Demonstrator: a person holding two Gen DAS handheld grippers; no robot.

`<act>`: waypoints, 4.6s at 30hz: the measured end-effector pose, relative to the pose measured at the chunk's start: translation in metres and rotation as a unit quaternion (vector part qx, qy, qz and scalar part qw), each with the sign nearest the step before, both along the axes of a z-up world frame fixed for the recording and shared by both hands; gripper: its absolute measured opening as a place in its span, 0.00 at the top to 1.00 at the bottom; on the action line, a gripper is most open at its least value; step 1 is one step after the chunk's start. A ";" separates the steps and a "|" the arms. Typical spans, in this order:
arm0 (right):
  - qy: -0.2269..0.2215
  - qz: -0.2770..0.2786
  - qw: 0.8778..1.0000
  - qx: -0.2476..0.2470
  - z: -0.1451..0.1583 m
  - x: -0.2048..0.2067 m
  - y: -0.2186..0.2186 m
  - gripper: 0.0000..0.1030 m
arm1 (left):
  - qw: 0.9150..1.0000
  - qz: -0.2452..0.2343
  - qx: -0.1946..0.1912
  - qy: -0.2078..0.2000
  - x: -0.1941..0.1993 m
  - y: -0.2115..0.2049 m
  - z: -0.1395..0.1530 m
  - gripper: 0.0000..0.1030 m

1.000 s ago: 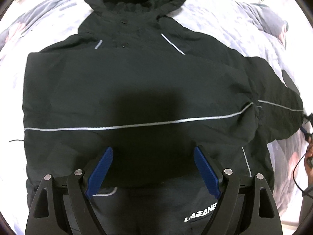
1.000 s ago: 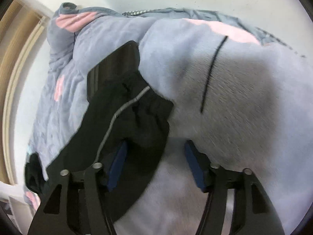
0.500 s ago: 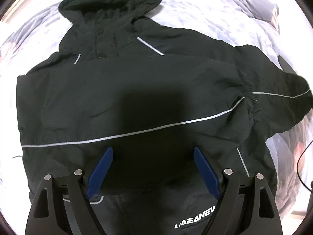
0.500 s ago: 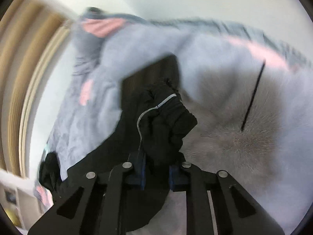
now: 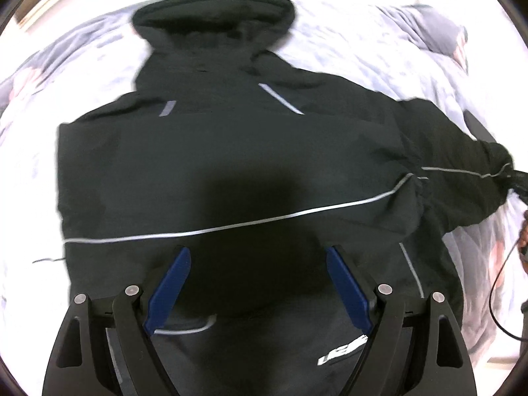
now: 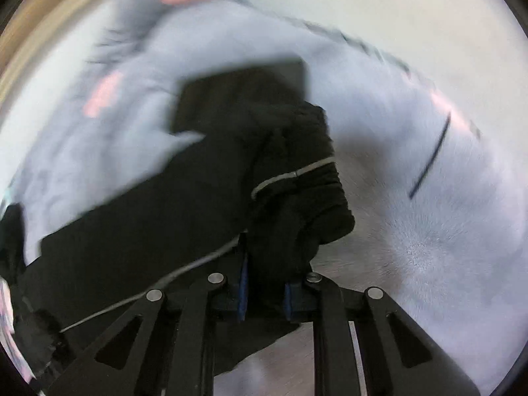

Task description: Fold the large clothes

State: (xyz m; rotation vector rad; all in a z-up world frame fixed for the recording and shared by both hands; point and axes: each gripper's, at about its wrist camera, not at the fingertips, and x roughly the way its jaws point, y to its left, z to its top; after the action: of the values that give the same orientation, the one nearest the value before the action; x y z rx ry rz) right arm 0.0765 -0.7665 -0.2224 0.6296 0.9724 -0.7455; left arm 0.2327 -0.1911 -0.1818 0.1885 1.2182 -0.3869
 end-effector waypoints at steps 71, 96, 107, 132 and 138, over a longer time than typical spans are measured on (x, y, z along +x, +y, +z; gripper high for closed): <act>0.005 0.319 0.948 0.021 0.017 0.160 0.387 0.22 | 0.959 0.101 -0.261 0.033 0.090 0.163 0.009 0.83; 0.023 0.314 0.949 0.005 0.027 0.202 0.384 0.23 | 0.983 0.089 -0.152 -0.043 0.078 0.172 0.050 0.43; 0.135 0.318 0.938 -0.003 -0.056 0.243 0.396 0.25 | 0.995 0.054 -0.045 0.065 0.112 0.103 -0.068 0.46; -0.077 0.332 0.939 -0.031 0.052 0.379 0.342 0.21 | 0.983 0.084 -0.138 -0.084 0.298 0.075 0.050 0.45; -0.074 0.320 0.944 -0.018 0.039 0.430 0.331 0.21 | 0.993 0.083 -0.066 -0.055 0.348 0.047 0.010 0.45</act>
State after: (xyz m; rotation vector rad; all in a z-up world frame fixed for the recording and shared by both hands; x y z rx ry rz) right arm 0.5068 -0.4353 -0.1834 0.2965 0.9451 -0.1341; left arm 0.5808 -0.1446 -0.1722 -0.0058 1.0867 -0.3067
